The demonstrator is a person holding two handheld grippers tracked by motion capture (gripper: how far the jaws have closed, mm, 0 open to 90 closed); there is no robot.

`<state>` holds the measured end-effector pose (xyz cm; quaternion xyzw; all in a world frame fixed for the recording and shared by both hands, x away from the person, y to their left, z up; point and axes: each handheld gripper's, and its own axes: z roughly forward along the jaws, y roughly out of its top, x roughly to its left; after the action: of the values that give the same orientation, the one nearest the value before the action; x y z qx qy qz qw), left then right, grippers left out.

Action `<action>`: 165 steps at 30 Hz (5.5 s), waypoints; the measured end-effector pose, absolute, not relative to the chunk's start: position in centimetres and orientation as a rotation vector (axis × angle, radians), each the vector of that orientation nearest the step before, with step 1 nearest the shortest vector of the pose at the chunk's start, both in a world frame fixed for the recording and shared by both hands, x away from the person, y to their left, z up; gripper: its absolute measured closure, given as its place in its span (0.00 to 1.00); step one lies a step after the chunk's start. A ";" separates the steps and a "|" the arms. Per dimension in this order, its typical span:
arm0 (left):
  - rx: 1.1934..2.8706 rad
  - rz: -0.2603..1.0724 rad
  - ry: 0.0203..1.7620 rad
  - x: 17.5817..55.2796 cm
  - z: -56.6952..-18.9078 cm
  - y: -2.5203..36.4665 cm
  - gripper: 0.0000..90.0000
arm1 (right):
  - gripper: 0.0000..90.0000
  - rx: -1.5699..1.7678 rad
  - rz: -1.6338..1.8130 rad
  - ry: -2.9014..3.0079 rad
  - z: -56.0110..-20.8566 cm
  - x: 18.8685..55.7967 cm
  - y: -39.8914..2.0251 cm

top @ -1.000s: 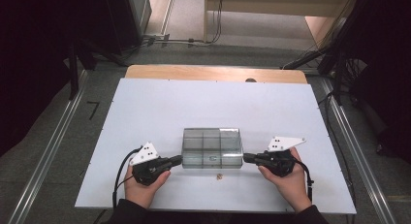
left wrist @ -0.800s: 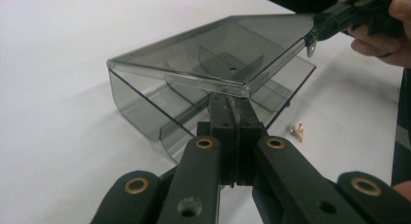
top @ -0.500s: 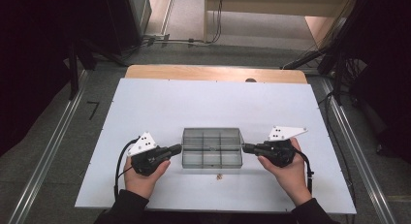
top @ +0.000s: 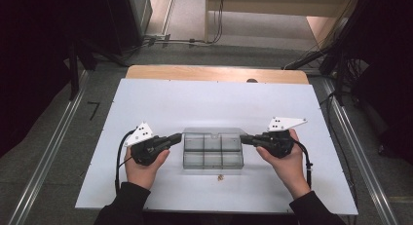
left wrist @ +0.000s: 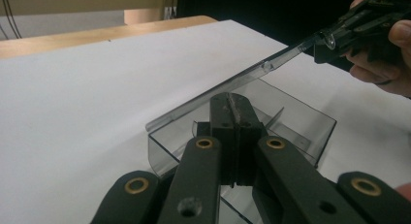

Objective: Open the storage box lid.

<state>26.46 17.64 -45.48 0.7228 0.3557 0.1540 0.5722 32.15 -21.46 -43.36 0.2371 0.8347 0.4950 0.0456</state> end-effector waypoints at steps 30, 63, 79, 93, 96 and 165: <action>1.589 0.243 0.988 30.8 -47.1 16.6 0.19 | 0.98 0.722 1.579 2.463 -42.1 34.1 -21.3; 1.555 0.179 0.998 32.9 -48.2 15.6 0.61 | 0.93 0.797 1.583 2.396 -42.6 34.5 -22.6; 1.519 0.160 1.038 33.0 -48.1 15.6 0.62 | 0.60 0.983 1.468 2.305 -45.2 35.7 -21.5; 1.513 0.181 1.076 33.3 -48.6 15.6 0.69 | 0.64 0.979 1.585 2.319 -48.1 37.1 -20.1; 1.519 0.192 1.078 33.3 -48.6 15.6 0.71 | 0.68 0.970 1.592 2.292 -48.3 37.1 -19.7; 1.493 0.036 1.270 35.0 -51.5 14.8 0.65 | 0.68 1.307 1.629 2.273 -50.8 38.2 -21.1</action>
<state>34.99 14.85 -51.50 0.6326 0.5381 0.0150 0.5568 38.24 -21.07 -50.77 0.4232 0.7361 0.5275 0.0277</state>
